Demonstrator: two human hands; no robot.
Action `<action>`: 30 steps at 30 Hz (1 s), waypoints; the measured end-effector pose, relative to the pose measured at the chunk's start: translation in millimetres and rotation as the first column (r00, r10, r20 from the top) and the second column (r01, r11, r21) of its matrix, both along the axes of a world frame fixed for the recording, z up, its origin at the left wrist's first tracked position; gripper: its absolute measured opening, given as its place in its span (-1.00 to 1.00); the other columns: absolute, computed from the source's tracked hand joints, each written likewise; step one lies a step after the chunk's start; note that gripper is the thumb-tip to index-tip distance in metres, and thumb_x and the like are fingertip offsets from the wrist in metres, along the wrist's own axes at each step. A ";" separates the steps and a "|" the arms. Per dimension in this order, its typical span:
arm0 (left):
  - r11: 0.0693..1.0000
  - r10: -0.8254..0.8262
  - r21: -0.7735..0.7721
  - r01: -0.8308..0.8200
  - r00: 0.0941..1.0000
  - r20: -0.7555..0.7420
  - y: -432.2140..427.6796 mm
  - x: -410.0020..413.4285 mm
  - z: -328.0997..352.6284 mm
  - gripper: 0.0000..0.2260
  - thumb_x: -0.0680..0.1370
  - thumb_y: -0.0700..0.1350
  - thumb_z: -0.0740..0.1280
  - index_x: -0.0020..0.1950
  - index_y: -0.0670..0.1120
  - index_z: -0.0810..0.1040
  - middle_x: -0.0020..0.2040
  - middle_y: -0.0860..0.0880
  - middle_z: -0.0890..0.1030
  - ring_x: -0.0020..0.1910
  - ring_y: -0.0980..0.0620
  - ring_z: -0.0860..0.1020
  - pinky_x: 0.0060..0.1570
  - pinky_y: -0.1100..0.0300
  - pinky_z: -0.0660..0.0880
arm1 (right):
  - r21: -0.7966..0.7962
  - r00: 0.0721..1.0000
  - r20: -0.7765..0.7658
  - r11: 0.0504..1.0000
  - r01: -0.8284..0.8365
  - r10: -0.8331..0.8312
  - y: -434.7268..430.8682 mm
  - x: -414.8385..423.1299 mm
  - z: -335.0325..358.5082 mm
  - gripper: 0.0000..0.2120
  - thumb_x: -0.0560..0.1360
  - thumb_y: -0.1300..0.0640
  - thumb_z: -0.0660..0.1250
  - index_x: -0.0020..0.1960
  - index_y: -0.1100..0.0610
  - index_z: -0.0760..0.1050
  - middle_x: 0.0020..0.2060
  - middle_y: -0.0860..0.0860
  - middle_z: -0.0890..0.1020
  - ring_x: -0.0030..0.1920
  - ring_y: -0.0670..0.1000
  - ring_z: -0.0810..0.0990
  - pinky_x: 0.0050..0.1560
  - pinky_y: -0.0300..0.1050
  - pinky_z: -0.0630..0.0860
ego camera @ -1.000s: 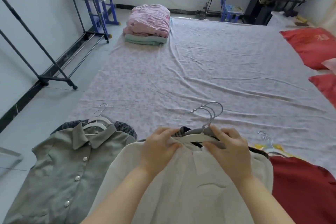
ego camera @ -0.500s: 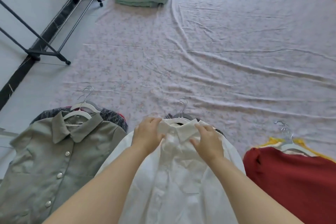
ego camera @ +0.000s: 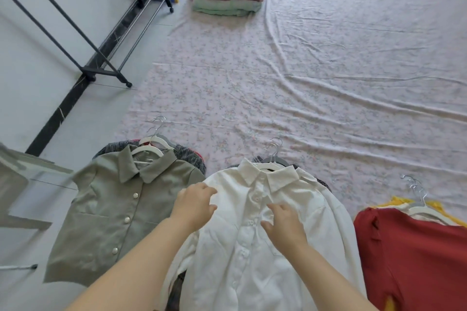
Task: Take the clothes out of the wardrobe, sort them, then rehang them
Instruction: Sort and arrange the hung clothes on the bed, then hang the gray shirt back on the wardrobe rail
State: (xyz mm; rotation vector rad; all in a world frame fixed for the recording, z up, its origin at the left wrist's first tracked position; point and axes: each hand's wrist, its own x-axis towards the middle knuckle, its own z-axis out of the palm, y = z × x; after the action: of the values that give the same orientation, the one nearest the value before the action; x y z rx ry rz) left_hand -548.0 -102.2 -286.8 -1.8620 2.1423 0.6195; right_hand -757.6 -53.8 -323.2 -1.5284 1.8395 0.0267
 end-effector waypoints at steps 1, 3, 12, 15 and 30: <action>1.000 0.010 0.005 -0.010 1.000 0.009 2.3 10.5 5.3 -0.62 0.55 0.03 0.24 0.37 0.04 0.37 0.32 0.03 0.41 0.31 0.00 0.36 0.21 0.13 0.28 | -0.003 1.000 0.002 1.000 -0.013 0.013 1.2 8.6 4.9 -0.53 0.54 -0.01 0.25 0.41 0.02 0.26 0.32 0.01 0.36 0.35 0.04 0.29 0.28 -0.04 0.33; 1.000 0.024 0.007 -0.024 0.999 0.029 4.9 32.9 15.7 -0.62 0.54 0.04 0.25 0.35 0.04 0.38 0.29 0.02 0.43 0.29 -0.02 0.37 0.20 0.11 0.29 | -0.015 0.999 0.000 0.999 -0.037 0.037 1.1 26.6 14.3 -0.52 0.54 -0.01 0.25 0.42 0.02 0.25 0.34 0.01 0.34 0.37 0.05 0.27 0.29 -0.04 0.32; 0.995 0.087 -0.045 -0.086 0.996 0.022 9.0 164.9 32.0 -0.60 0.54 0.04 0.24 0.37 0.05 0.37 0.32 0.01 0.41 0.32 -0.01 0.35 0.27 0.12 0.27 | -0.070 0.990 -0.046 0.988 -0.135 0.132 -19.0 143.2 37.4 -0.52 0.55 -0.02 0.21 0.43 0.03 0.22 0.35 0.01 0.32 0.36 0.02 0.29 0.27 -0.11 0.31; 0.997 0.071 -0.036 -0.071 0.997 0.003 -1.9 216.9 23.6 -0.61 0.54 0.05 0.24 0.36 0.05 0.38 0.31 0.02 0.41 0.31 0.00 0.35 0.27 0.12 0.28 | -0.061 0.989 -0.068 0.989 -0.135 0.131 -29.8 200.7 35.0 -0.53 0.55 -0.02 0.21 0.42 0.04 0.24 0.33 0.02 0.34 0.33 0.04 0.33 0.26 -0.08 0.34; 0.995 0.039 -0.088 -0.050 0.991 -0.124 -82.7 362.1 -66.5 -0.61 0.55 0.04 0.24 0.37 0.04 0.36 0.28 0.04 0.42 0.31 0.01 0.34 0.23 0.14 0.28 | -0.093 0.965 -0.119 0.965 -0.244 0.233 -144.8 387.2 -51.0 -0.61 0.51 0.06 0.23 0.33 -0.04 0.39 0.24 0.04 0.42 0.27 0.10 0.38 0.19 -0.02 0.39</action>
State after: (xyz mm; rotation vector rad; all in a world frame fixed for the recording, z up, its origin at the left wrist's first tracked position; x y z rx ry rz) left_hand -185.9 -184.9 -353.3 -1.9714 2.2461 0.6734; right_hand -370.4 -198.7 -374.3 -1.8503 1.7518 0.1276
